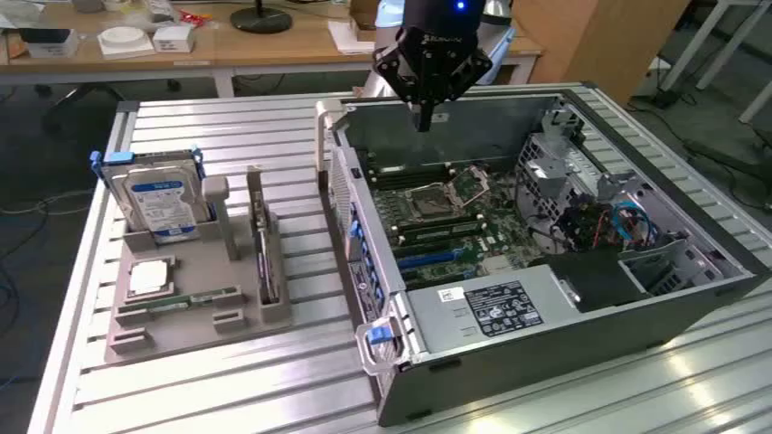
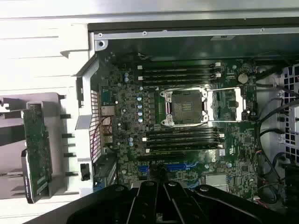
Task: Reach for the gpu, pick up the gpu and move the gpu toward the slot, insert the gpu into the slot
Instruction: 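Reach for the gpu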
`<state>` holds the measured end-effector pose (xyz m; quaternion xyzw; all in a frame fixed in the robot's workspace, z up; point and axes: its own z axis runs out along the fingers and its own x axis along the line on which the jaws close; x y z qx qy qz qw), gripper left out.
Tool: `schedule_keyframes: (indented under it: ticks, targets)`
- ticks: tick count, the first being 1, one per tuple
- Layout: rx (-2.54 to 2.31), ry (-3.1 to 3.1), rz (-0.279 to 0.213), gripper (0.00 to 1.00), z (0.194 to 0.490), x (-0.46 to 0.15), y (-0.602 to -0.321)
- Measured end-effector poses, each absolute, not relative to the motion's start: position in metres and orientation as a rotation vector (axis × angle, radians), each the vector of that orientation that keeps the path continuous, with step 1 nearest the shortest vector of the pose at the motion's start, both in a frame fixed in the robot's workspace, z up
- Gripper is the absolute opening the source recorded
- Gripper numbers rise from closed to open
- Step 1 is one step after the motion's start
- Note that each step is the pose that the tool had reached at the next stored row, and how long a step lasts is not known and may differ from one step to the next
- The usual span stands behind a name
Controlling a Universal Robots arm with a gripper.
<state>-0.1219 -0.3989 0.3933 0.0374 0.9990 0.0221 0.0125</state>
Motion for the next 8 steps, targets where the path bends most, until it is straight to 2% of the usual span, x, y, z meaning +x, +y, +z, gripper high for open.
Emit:
schedule_keyframes:
  ticks: [8]
  targets:
    - [0.117, 3.114, 0.069, 0.1, 0.393, -0.143, -0.399]
